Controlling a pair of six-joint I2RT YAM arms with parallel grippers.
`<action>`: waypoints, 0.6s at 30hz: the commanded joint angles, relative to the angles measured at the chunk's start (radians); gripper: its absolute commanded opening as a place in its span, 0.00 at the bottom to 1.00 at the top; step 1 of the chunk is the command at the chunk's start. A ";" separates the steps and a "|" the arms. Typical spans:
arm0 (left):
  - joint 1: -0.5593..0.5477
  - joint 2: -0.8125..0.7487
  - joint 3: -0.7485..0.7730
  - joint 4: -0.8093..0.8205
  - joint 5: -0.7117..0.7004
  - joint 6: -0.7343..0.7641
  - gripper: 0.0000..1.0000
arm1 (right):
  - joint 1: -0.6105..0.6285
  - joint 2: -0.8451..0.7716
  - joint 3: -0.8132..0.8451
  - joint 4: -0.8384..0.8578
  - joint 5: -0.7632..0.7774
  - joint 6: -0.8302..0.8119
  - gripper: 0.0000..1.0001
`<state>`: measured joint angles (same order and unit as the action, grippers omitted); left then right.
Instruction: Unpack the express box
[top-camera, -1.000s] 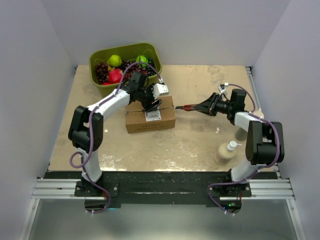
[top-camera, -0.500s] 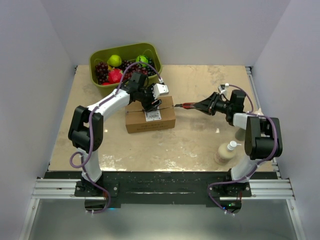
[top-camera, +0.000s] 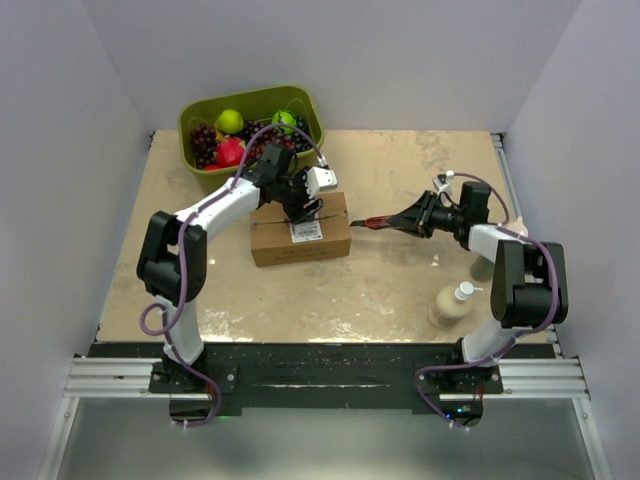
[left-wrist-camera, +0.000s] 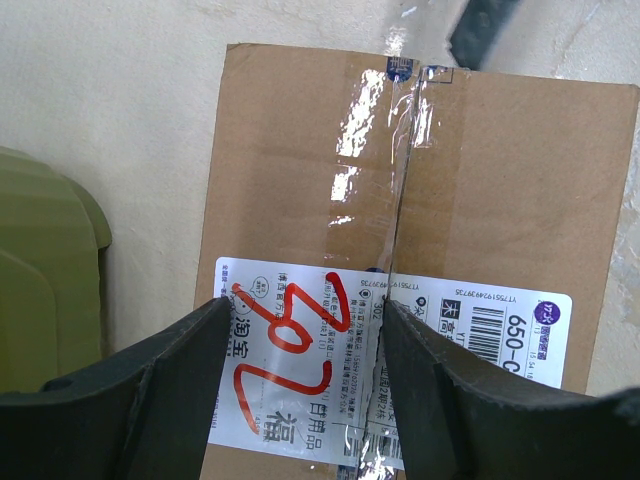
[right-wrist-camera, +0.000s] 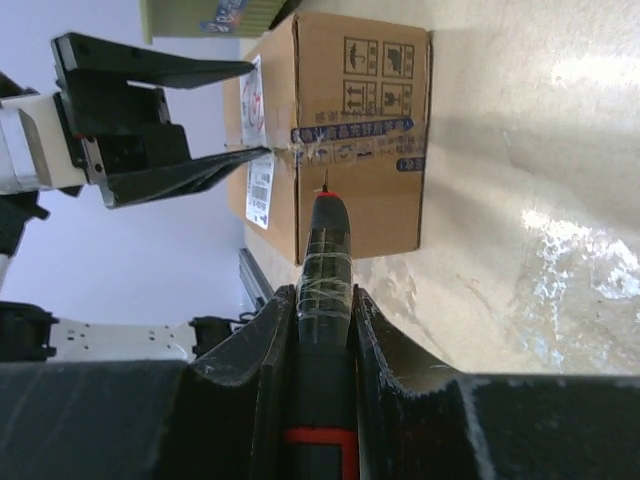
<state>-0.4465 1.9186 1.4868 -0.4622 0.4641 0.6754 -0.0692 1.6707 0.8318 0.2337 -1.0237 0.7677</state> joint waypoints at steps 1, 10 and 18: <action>-0.004 0.105 -0.033 -0.110 -0.067 0.021 0.67 | 0.016 -0.068 0.024 -0.191 -0.101 -0.137 0.00; -0.012 0.105 -0.037 -0.110 -0.065 0.018 0.67 | -0.009 -0.091 0.104 -0.136 0.017 -0.139 0.00; -0.012 0.089 -0.046 -0.118 -0.073 0.021 0.67 | -0.009 -0.026 0.070 0.188 0.117 0.082 0.00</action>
<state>-0.4473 1.9240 1.4960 -0.4698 0.4633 0.6754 -0.0734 1.6199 0.8917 0.2214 -0.9539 0.7361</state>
